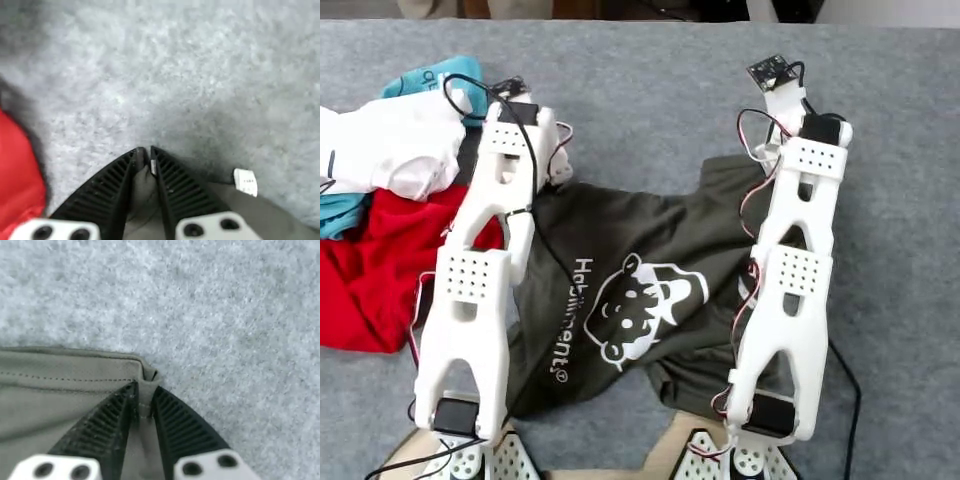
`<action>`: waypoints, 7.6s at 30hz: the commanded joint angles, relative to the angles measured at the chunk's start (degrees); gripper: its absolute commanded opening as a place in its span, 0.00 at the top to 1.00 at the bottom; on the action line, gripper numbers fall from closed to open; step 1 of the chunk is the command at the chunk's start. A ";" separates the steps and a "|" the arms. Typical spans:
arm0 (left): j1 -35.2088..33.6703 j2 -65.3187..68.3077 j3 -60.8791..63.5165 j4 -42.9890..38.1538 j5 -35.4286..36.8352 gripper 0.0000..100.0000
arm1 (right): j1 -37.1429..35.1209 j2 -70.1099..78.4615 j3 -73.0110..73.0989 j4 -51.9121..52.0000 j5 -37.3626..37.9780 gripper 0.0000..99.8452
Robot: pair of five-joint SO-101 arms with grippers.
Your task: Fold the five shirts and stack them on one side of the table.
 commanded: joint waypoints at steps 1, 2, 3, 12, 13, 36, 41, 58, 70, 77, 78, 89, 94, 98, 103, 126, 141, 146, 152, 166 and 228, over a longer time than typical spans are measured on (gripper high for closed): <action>-1.49 -0.84 -8.44 2.37 2.02 0.98 | 0.92 -2.42 -5.93 3.43 -1.05 0.99; -1.49 -0.84 -11.60 3.08 2.02 0.98 | 1.54 -4.44 -6.55 4.75 -2.37 0.99; -1.32 -0.84 -15.65 3.96 2.11 0.98 | 2.07 -7.16 -5.76 5.27 -4.22 0.99; 0.18 -5.93 -39.12 12.40 -2.20 0.98 | 2.95 -24.57 -5.85 10.02 -7.21 0.99; -0.53 -7.69 -38.42 12.40 -2.20 0.98 | 2.95 -26.68 -5.76 10.29 -7.21 0.99; -1.67 -55.60 -38.86 12.40 -10.55 0.98 | 3.47 -83.03 -5.58 11.08 -9.32 0.99; -4.92 -64.92 -34.81 12.40 -15.91 0.98 | 8.57 -90.77 -5.41 7.30 -9.58 0.99; -7.65 -86.37 -6.15 12.40 -18.46 0.98 | 15.96 -105.19 16.66 -22.07 -1.85 0.99; -7.65 -86.64 18.55 0.09 -18.20 0.98 | 13.58 -105.63 33.54 -23.38 -2.02 0.99; -7.65 -86.55 41.58 -19.60 -18.20 0.98 | 10.24 -105.54 54.99 -29.63 -1.93 0.99; -7.65 -86.55 45.89 -23.82 -18.20 0.98 | 9.89 -105.54 59.30 -32.18 -1.93 0.99; -5.01 -79.34 71.74 -53.45 -18.11 0.98 | 3.74 -105.54 95.43 -56.09 3.60 0.99; 1.58 -71.78 71.30 -53.45 -18.11 0.98 | 5.85 -105.54 102.46 -56.26 5.71 0.99; 8.88 -64.75 71.21 -53.54 -13.54 0.94 | 10.51 -105.54 110.20 -56.53 5.80 0.99; 17.93 -60.18 71.03 -53.54 -6.77 0.87 | 18.86 -105.54 124.88 -66.99 5.63 0.99; 39.21 -26.07 32.00 -45.89 6.24 0.87 | 41.71 -89.98 139.12 -86.77 5.71 0.99; 38.77 -8.04 9.85 -41.32 9.23 0.87 | 56.04 -72.40 120.92 -86.77 2.64 0.99; 37.80 -4.79 2.11 -38.59 10.55 0.87 | 60.09 -67.30 113.89 -86.59 -1.76 0.99; 39.65 -0.22 -5.54 -37.54 11.25 0.87 | 62.64 -62.99 110.81 -86.42 -5.10 0.99; 46.68 9.54 -16.44 -38.51 11.25 0.86 | 62.20 -60.44 111.96 -86.42 -2.73 0.99; 51.87 10.59 -25.14 -3.16 21.36 0.74 | 58.77 -60.44 111.78 -86.68 0.00 0.99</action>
